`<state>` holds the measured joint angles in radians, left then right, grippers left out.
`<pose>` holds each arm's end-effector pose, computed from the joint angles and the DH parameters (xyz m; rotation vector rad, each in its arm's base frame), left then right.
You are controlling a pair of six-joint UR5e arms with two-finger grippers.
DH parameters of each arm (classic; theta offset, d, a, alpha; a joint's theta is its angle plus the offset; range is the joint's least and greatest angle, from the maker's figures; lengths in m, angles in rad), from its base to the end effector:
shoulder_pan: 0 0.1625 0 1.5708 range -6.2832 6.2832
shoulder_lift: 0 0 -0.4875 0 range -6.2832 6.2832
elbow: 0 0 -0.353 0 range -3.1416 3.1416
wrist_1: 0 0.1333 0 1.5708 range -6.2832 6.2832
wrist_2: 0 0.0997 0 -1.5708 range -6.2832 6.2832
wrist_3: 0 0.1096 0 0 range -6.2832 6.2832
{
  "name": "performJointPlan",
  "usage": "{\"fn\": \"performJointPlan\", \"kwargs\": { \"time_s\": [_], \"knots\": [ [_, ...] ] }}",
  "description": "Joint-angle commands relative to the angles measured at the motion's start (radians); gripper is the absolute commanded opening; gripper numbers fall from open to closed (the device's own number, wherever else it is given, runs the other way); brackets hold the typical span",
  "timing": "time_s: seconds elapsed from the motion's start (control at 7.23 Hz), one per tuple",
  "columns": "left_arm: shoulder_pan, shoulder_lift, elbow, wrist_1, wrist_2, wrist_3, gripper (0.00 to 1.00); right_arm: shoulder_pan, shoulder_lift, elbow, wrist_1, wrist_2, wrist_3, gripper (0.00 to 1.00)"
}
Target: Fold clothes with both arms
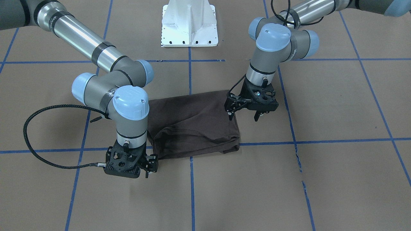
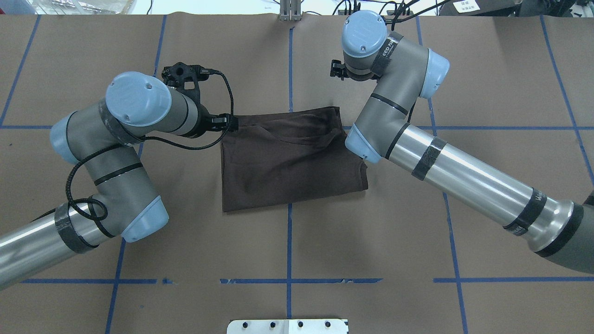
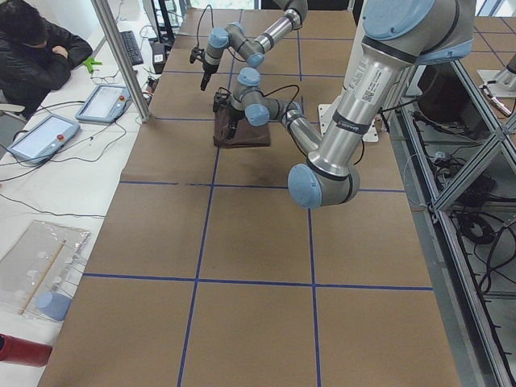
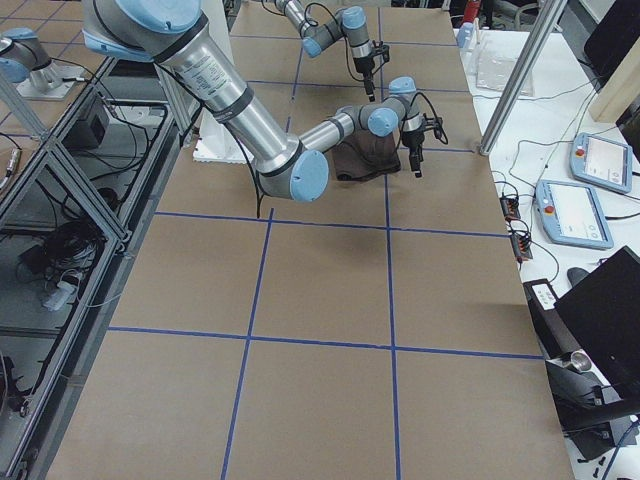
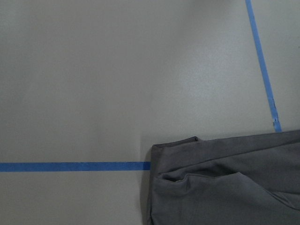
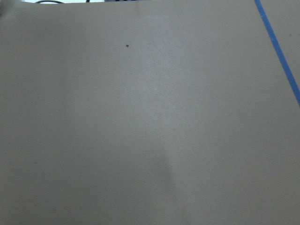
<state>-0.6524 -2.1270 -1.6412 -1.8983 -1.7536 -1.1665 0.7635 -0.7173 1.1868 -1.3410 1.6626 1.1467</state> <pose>0.4786 -0.5083 0.3505 0.3341 0.9072 -0.1413 -0.5135 -0.6621 0.3426 0.3192 -0.6308 0.2931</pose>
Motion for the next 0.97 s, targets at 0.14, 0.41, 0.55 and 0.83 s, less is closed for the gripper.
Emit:
{"fn": "performJointPlan", "kwargs": {
  "time_s": [0.14, 0.41, 0.55, 0.83],
  "knots": [
    [0.016, -0.065, 0.194, -0.111, 0.006, -0.110, 1.00, -0.013, -0.056, 0.128, 0.023, 0.040, 0.002, 1.00],
    [0.017, -0.065, 0.213, -0.101, 0.014, -0.082, 1.00, -0.013, -0.060, 0.131, 0.022, 0.046, -0.001, 1.00],
    [0.017, -0.068, 0.239, -0.100, 0.022, -0.075, 1.00, -0.013, -0.060, 0.131, 0.022, 0.046, -0.001, 1.00],
    [0.016, -0.096, 0.323, -0.108, 0.087, -0.033, 1.00, -0.016, -0.063, 0.131, 0.022, 0.046, -0.001, 1.00]
  ]
}}
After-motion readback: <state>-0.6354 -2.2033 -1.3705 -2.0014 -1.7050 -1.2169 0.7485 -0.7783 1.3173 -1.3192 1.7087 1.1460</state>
